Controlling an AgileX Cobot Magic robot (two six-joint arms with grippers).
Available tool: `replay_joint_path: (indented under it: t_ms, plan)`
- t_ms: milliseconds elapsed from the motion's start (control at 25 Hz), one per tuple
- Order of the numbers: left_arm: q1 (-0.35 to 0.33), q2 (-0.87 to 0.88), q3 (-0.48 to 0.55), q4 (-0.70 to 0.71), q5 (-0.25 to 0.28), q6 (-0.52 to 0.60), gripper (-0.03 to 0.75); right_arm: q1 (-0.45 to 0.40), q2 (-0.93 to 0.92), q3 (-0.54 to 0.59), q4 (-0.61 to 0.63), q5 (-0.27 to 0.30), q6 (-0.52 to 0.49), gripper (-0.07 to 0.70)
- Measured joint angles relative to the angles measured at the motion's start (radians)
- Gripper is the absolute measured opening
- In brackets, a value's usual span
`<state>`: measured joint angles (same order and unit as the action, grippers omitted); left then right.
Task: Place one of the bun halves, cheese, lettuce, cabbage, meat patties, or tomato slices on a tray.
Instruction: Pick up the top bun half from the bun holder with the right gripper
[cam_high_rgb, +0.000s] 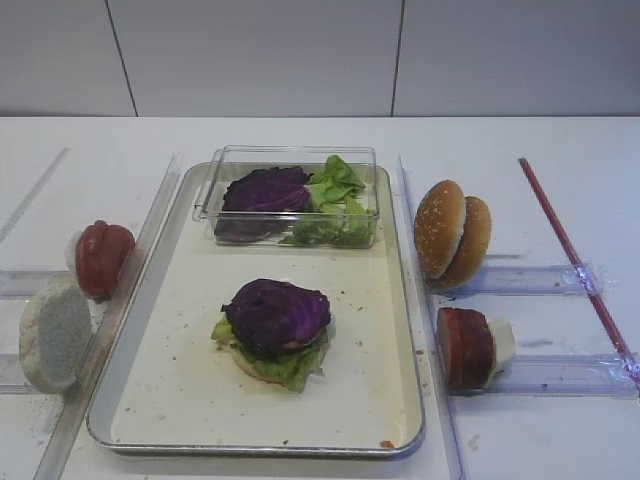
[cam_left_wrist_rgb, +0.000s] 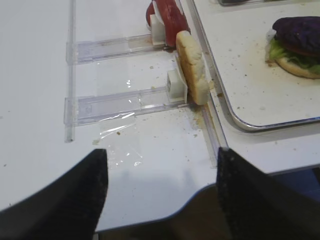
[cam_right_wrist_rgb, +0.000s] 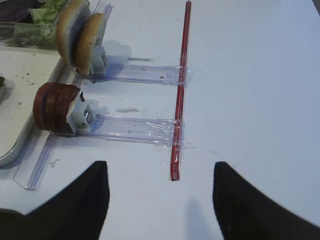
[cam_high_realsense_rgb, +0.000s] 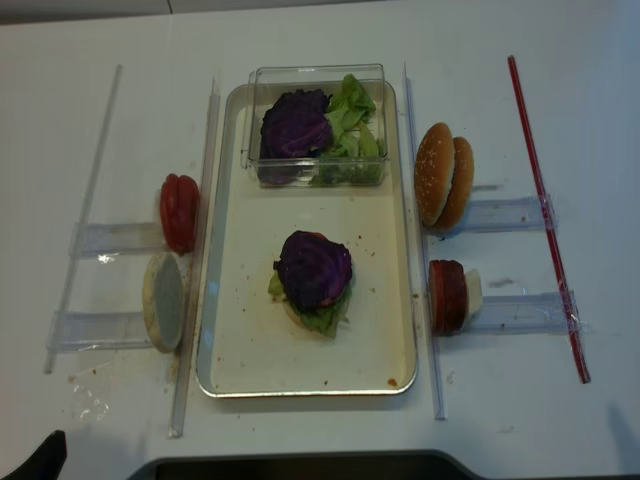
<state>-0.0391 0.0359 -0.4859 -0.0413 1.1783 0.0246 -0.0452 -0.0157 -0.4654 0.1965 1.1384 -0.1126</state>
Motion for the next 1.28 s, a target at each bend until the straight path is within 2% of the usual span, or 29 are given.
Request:
replay_joint_path:
  t_ms: [840,1040,1280]
  plan:
    - [0.000,0.000,0.000,0.000,0.000,0.000,0.428,0.000,0.000,-0.002,0.011,0.000,0.022,0.468]
    - [0.000,0.000,0.000,0.000,0.000,0.000,0.429,0.000,0.011,-0.060,0.015,0.004,0.032,0.468]
    - [0.000,0.000,0.000,0.000,0.000,0.000,0.428,0.000,0.122,-0.175,0.017,0.006,0.033,0.468]
